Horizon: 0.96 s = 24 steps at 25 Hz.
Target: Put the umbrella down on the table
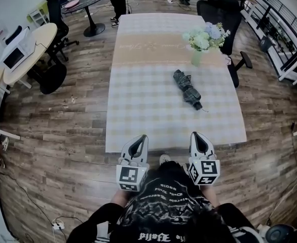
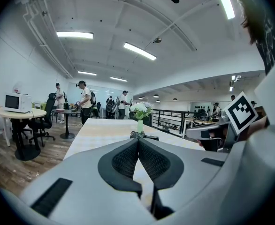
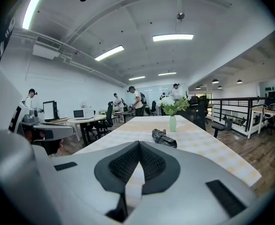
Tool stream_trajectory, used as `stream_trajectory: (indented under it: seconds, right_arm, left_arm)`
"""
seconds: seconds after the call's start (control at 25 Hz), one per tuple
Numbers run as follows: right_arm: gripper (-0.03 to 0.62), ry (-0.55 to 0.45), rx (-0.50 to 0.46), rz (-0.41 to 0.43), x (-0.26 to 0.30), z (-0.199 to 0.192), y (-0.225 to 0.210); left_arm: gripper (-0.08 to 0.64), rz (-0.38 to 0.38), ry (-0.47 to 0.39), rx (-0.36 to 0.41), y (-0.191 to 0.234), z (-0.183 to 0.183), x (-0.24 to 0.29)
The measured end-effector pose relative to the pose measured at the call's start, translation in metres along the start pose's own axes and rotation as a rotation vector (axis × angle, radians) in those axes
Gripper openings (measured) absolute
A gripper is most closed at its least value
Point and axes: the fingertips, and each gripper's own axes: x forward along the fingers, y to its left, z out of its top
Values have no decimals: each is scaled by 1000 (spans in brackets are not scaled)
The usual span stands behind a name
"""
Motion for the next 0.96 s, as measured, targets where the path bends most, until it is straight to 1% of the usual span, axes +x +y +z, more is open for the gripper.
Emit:
stream_trajectory:
  seconds: [0.24,0.6,0.96]
  right_arm:
    - [8,10,-31,1,1,-3,1]
    - [8,32,-48,-7,2,-6,-4]
    - [8,26,-53,-11,2,-4,-12]
  left_arm:
    - [20,-9,5,2,-1,-2,4]
    - [20,-27,12,9,-6,-2,12]
    - [20,-33,13,15,-13,-1,18]
